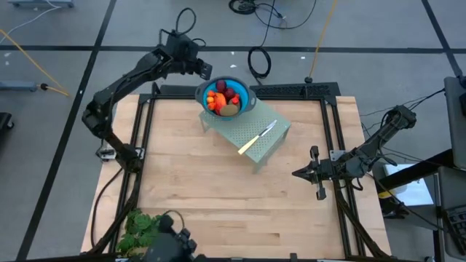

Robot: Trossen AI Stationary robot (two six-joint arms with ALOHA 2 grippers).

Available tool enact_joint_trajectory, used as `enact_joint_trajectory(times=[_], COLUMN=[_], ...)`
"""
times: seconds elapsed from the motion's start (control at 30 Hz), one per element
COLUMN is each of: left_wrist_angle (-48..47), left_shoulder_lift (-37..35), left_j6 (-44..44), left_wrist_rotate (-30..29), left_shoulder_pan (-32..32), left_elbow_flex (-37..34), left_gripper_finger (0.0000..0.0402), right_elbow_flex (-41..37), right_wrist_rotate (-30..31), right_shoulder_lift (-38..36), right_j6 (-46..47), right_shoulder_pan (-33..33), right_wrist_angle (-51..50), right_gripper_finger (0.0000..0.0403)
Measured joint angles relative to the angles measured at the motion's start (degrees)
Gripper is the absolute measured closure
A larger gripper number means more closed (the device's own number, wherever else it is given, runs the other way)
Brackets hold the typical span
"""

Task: Pick & Place Fruit
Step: Adjust the blue strainer bowl on the shelf

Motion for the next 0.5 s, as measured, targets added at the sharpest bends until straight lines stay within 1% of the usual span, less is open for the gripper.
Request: enact_joint_trajectory(times=[0.23, 0.37, 0.5], left_wrist_angle=[1.88, 2.15, 2.08], left_shoulder_lift=[4.77, 6.31, 7.0], left_j6=[0.29, -0.09, -0.09], left_wrist_rotate=[5.02, 8.34, 8.74], left_shoulder_pan=[2.38, 2.81, 2.4], left_elbow_flex=[0.0, 0.0, 0.0], left_gripper_finger=[0.0402, 0.0402, 0.0402], right_elbow_flex=[0.0, 0.0, 0.0], right_wrist_rotate=[0.17, 1.81, 3.17], right_shoulder_lift=[0.0, 0.0, 0.0], right_j6=[0.0, 0.07, 0.02], right_shoulder_pan=[0.02, 0.0, 0.0], right_wrist_angle=[0.02, 0.02, 0.04], right_gripper_finger=[0.0403, 0.0403, 0.0403])
